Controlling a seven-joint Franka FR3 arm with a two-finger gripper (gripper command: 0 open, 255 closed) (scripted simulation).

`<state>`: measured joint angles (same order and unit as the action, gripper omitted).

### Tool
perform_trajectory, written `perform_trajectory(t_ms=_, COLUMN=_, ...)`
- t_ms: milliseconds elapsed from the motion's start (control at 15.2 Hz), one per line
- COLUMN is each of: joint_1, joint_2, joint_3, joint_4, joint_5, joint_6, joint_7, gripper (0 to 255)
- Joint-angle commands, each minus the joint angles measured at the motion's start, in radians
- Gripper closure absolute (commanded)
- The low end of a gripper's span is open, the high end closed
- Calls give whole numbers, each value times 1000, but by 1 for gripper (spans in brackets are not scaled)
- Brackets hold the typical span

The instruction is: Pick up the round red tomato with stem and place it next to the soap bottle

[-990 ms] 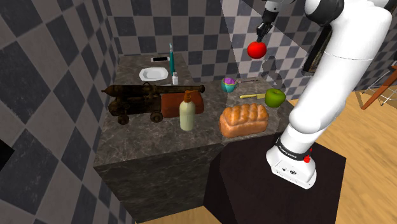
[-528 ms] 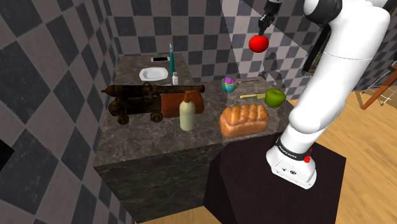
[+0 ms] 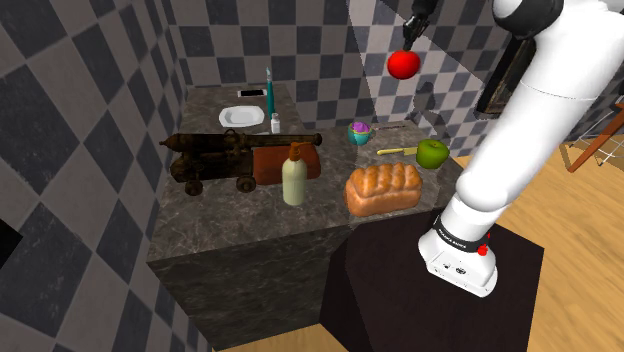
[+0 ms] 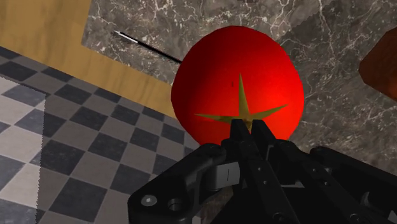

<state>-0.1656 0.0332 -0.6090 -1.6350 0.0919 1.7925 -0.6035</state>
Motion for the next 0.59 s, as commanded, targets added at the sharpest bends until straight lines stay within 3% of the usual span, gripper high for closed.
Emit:
perform_trajectory(t_ms=0, joint_1=35, joint_2=-71, joint_3=28, joint_4=-76, joint_5=-50, joint_6=22, joint_7=68, gripper=255)
perform_trajectory(t_ms=528, joint_1=110, joint_2=-264, joint_3=170, joint_4=-272, joint_5=-161, joint_6=51, joint_7=310, gripper=255)
